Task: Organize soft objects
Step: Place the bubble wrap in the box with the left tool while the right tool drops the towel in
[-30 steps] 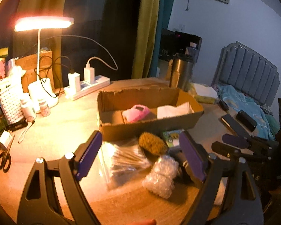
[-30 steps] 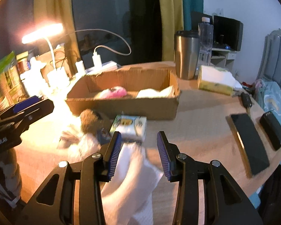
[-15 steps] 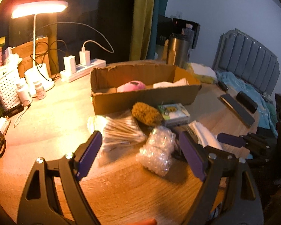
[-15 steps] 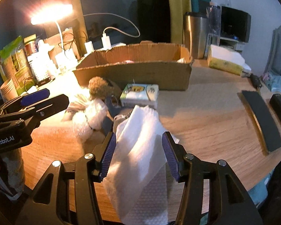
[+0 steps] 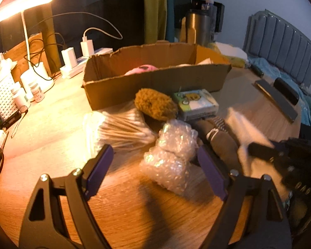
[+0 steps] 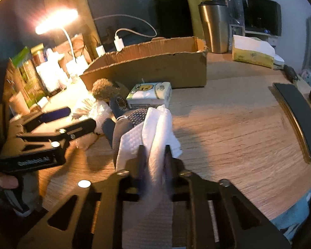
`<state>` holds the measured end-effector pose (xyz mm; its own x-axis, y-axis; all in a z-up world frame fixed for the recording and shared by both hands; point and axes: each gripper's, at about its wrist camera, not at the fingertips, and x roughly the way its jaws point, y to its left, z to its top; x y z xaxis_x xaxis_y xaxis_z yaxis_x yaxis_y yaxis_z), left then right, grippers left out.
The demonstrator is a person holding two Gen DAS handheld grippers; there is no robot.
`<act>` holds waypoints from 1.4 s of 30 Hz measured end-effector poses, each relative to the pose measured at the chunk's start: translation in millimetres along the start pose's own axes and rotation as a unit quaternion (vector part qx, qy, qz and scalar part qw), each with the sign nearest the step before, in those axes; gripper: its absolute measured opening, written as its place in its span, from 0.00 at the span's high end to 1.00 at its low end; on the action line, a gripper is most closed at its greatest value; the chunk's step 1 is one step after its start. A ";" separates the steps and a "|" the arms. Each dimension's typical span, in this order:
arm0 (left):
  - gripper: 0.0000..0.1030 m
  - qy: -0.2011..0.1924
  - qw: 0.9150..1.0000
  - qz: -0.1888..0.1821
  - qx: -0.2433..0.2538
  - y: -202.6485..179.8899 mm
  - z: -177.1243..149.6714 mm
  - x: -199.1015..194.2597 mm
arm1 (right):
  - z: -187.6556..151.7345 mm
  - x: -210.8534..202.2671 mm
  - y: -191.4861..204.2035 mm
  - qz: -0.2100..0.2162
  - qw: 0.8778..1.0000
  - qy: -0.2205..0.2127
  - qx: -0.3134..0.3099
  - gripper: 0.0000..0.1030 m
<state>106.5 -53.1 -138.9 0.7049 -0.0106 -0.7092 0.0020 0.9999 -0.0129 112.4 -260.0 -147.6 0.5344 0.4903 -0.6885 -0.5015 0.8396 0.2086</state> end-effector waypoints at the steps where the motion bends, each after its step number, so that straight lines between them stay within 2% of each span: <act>1: 0.22 0.005 1.000 0.002 0.000 -0.4 -0.4 2.9 | -0.2 -1.1 -2.4 0.004 1.000 -0.003 0.004 0.87; 3: 0.36 0.017 1.000 -0.001 -0.001 -0.9 -1.6 7.8 | 0.5 -4.4 -8.3 0.008 1.000 -0.011 0.007 0.88; 4: 0.38 0.022 1.000 -0.001 -0.001 -2.7 -2.4 10.0 | 1.2 -6.0 -11.4 0.009 1.000 -0.015 0.009 0.88; 6: 0.48 0.027 1.000 0.001 0.004 -7.1 -3.5 12.1 | 3.1 -8.4 -17.3 0.013 1.000 -0.021 0.013 0.88; 11: 0.56 0.025 1.000 -0.002 0.000 -12.9 -3.7 9.9 | 9.1 -11.8 -32.0 0.018 0.999 -0.035 0.018 0.88; 20: 0.57 -0.007 1.000 -0.003 -0.022 -13.6 4.9 -12.0 | 22.1 -17.7 -45.6 0.031 0.998 -0.045 0.016 0.88; 32: 0.57 -0.065 0.995 0.013 -0.071 0.3 36.8 -35.1 | 57.9 -23.9 -48.4 0.049 0.997 -0.055 -0.028 0.88; 42: 0.57 -0.097 0.992 0.022 -0.074 2.6 70.6 -39.3 | 97.6 -30.3 -47.7 0.059 0.993 -0.083 -0.060 0.88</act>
<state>128.9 -49.5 -61.3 0.8252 0.0483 -0.5628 -0.1248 0.9873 -0.0982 186.5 -292.1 -68.9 0.5663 0.6241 -0.5383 -0.6403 0.7444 0.1896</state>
